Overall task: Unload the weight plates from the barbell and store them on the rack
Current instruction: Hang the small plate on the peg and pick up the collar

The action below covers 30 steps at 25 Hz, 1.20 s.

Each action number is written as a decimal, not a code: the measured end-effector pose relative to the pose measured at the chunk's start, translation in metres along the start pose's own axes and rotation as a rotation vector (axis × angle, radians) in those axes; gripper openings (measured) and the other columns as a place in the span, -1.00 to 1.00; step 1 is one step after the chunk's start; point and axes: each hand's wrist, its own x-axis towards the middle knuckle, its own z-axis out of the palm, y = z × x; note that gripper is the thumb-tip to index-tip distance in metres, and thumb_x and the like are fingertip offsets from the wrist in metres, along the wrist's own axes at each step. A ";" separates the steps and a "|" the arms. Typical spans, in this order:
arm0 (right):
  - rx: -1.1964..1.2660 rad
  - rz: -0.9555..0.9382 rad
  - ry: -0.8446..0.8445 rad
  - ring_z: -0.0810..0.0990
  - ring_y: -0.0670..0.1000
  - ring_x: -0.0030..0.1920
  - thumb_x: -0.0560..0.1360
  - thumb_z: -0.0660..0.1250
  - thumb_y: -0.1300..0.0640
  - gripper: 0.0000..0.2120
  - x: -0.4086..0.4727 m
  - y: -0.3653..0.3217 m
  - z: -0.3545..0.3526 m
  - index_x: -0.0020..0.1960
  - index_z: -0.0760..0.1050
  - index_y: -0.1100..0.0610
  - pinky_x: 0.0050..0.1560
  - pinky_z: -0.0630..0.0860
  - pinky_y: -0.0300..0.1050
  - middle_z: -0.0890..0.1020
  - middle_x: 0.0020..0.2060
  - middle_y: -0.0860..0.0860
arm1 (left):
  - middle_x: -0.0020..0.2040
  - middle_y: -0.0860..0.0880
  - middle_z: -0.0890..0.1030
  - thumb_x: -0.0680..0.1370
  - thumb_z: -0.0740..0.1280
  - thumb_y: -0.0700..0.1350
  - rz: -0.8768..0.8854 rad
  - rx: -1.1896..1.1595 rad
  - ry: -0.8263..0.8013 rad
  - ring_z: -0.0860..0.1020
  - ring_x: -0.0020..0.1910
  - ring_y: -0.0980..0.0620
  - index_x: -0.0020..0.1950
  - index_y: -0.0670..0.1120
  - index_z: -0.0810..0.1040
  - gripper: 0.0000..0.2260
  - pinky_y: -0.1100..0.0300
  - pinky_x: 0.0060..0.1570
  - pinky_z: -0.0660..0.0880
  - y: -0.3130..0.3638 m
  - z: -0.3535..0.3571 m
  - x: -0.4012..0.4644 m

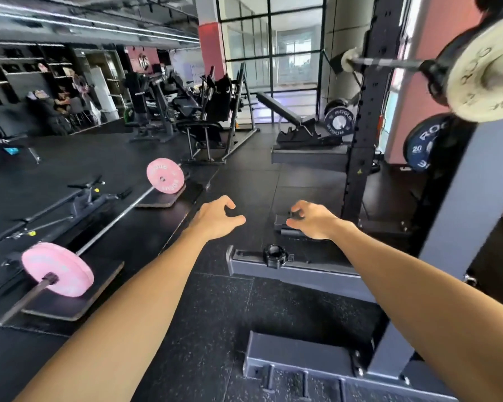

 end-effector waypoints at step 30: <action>0.040 0.057 0.135 0.55 0.14 -0.16 0.61 0.15 0.07 -0.83 0.149 0.139 0.184 0.12 0.45 0.10 -0.19 0.50 -0.03 0.63 -0.05 0.07 | 0.32 -0.02 0.26 0.56 0.32 -0.26 0.107 0.103 -0.007 0.34 -0.39 0.43 0.05 -0.09 0.51 -0.89 0.31 -0.41 0.22 -0.077 0.265 0.124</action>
